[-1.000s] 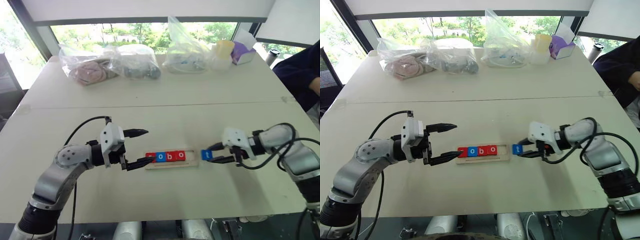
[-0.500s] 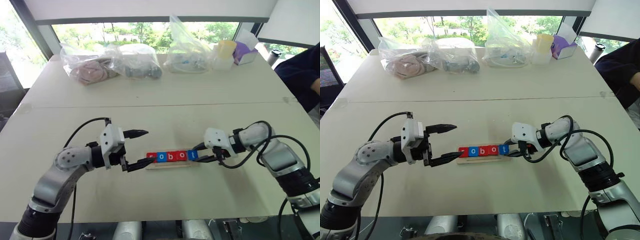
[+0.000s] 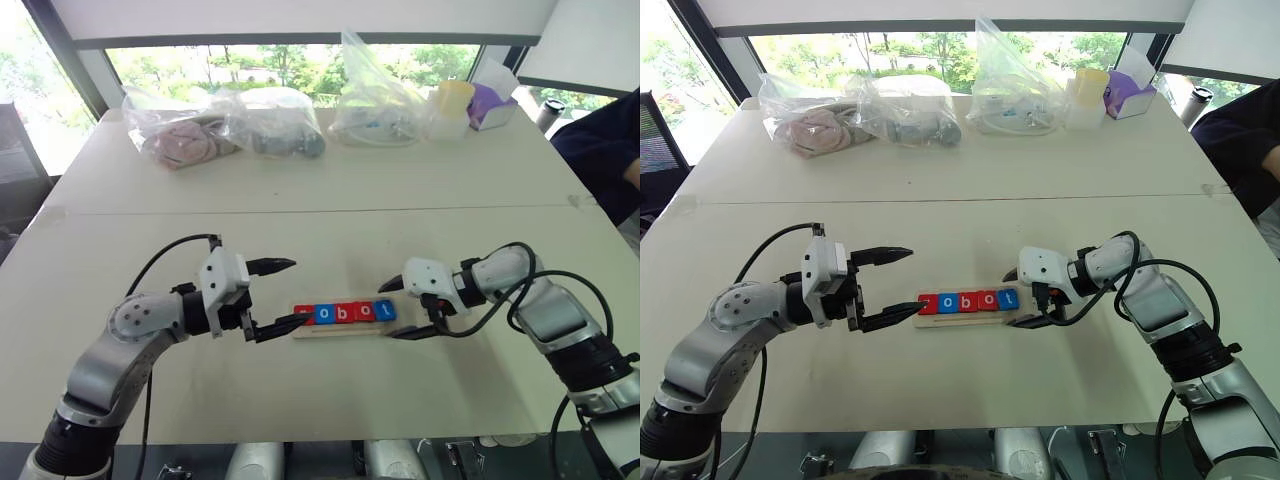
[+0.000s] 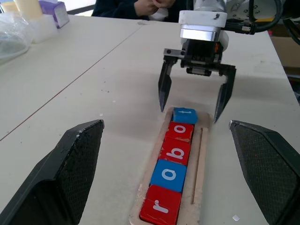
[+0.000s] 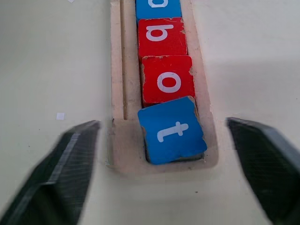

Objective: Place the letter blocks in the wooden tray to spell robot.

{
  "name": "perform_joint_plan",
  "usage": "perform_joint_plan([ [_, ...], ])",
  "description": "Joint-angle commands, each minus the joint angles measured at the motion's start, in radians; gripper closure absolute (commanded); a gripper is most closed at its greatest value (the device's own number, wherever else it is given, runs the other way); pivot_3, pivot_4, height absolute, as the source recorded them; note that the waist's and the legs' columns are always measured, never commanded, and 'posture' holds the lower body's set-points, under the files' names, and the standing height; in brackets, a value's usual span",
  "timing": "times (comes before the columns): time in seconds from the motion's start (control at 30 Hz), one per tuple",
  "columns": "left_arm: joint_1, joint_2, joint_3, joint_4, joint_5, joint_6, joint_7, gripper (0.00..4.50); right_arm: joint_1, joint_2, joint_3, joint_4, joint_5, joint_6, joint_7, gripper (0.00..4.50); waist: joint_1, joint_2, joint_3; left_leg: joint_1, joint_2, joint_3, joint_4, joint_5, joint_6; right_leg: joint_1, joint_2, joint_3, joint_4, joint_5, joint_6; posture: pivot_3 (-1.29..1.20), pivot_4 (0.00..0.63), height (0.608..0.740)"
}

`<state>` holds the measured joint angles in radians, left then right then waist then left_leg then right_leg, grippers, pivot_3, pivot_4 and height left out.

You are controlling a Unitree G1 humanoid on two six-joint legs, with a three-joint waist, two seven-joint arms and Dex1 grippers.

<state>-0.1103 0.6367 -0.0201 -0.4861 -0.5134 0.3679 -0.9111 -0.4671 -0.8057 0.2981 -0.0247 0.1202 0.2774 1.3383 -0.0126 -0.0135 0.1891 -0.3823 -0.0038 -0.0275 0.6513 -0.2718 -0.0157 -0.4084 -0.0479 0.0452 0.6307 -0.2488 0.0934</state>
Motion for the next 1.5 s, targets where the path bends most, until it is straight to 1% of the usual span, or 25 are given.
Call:
perform_joint_plan([
  [0.03,-0.006,0.007,0.017,-0.027,-0.016,0.000,0.000,0.00,-0.018,-0.003,-0.014,-0.020,0.001,-0.003,-0.002,0.03,0.000,0.000,0.000,0.000,0.000,0.000,0.000,0.000,0.000,0.000,0.000,0.000,0.000,0.000,0.000,0.00,0.150,0.740],
  [0.13,-0.005,0.007,0.017,-0.029,-0.017,0.000,-0.001,0.00,-0.038,0.016,-0.041,-0.026,0.028,0.041,-0.027,0.03,0.000,0.000,0.000,0.000,0.000,0.000,0.000,0.000,0.000,0.000,0.000,0.000,0.000,0.000,0.000,0.00,0.150,0.740],
  [0.2,-0.004,0.006,0.015,-0.029,-0.017,0.000,-0.001,0.00,-0.064,0.050,-0.062,-0.024,0.056,0.096,-0.063,0.03,-0.002,0.000,0.000,0.000,0.000,0.000,0.000,0.000,0.000,0.000,0.000,0.000,0.000,0.000,0.000,0.00,0.150,0.740],
  [0.37,-0.008,0.004,0.009,-0.027,-0.014,-0.001,-0.003,0.00,-0.089,0.095,-0.063,-0.027,0.063,0.145,-0.109,0.03,0.000,0.000,0.000,0.000,0.000,-0.001,0.000,0.000,0.000,0.000,0.000,0.000,0.000,0.000,0.000,0.00,0.150,0.740],
  [0.53,-0.010,0.002,0.008,-0.026,-0.014,0.000,0.000,0.00,-0.099,0.116,-0.032,0.003,0.021,0.103,-0.144,0.03,0.000,0.000,0.000,-0.001,0.000,-0.001,0.000,0.000,0.000,-0.001,0.000,0.000,0.000,0.000,0.000,0.00,0.150,0.740],
  [0.7,-0.010,0.001,0.009,-0.026,-0.013,0.000,0.003,0.00,-0.113,0.124,-0.013,0.081,-0.042,0.007,-0.171,0.03,-0.001,0.000,0.000,-0.001,0.000,0.000,0.000,0.000,0.000,-0.001,0.000,0.000,0.000,0.000,0.000,0.00,0.150,0.740],
  [0.83,-0.010,0.000,0.009,-0.027,-0.012,-0.001,0.006,0.00,-0.118,0.118,-0.015,0.126,-0.058,-0.035,-0.168,0.03,-0.001,0.000,0.000,-0.001,0.000,-0.001,0.000,0.000,0.000,-0.001,0.000,0.000,0.000,0.000,0.000,0.00,0.150,0.740],
  [1.0,-0.009,-0.001,0.010,-0.028,-0.012,-0.002,0.008,0.00,-0.112,0.108,-0.032,0.128,-0.052,-0.035,-0.156,0.03,-0.001,0.000,0.000,-0.001,0.000,-0.001,0.000,0.000,0.000,-0.001,0.000,0.000,0.000,0.000,0.000,0.00,0.150,0.740],
  [1.13,-0.010,-0.002,0.010,-0.027,-0.013,-0.002,0.008,0.00,-0.115,0.116,-0.085,0.084,0.012,0.053,-0.160,0.03,-0.001,0.000,0.000,-0.001,0.000,-0.001,0.000,0.000,0.000,-0.001,0.000,0.000,0.000,0.000,0.000,0.00,0.150,0.740],
  [1.3,-0.001,0.012,0.015,-0.036,-0.003,0.020,0.026,0.00,-0.122,0.106,-0.182,-0.018,0.146,0.263,-0.172,0.03,-0.001,0.000,0.000,-0.001,0.000,-0.001,0.000,0.000,0.000,-0.001,0.000,0.000,0.000,0.000,0.000,0.00,0.150,0.740],
  [1.4,0.037,0.044,0.057,-0.062,-0.032,0.057,0.029,0.00,-0.080,0.026,-0.262,-0.122,0.259,0.407,-0.125,0.03,0.001,0.001,0.000,-0.002,0.000,-0.001,0.000,0.000,0.000,-0.001,0.000,0.000,0.000,0.000,0.000,0.00,0.150,0.740],
  [1.5,0.076,0.077,0.105,-0.093,-0.072,0.102,0.034,0.00,-0.003,-0.078,-0.320,-0.220,0.343,0.463,-0.061,0.03,0.004,0.000,0.000,-0.003,0.000,-0.003,0.000,0.000,0.000,-0.002,-0.001,-0.002,-0.001,0.000,0.000,0.00,0.150,0.740],
])
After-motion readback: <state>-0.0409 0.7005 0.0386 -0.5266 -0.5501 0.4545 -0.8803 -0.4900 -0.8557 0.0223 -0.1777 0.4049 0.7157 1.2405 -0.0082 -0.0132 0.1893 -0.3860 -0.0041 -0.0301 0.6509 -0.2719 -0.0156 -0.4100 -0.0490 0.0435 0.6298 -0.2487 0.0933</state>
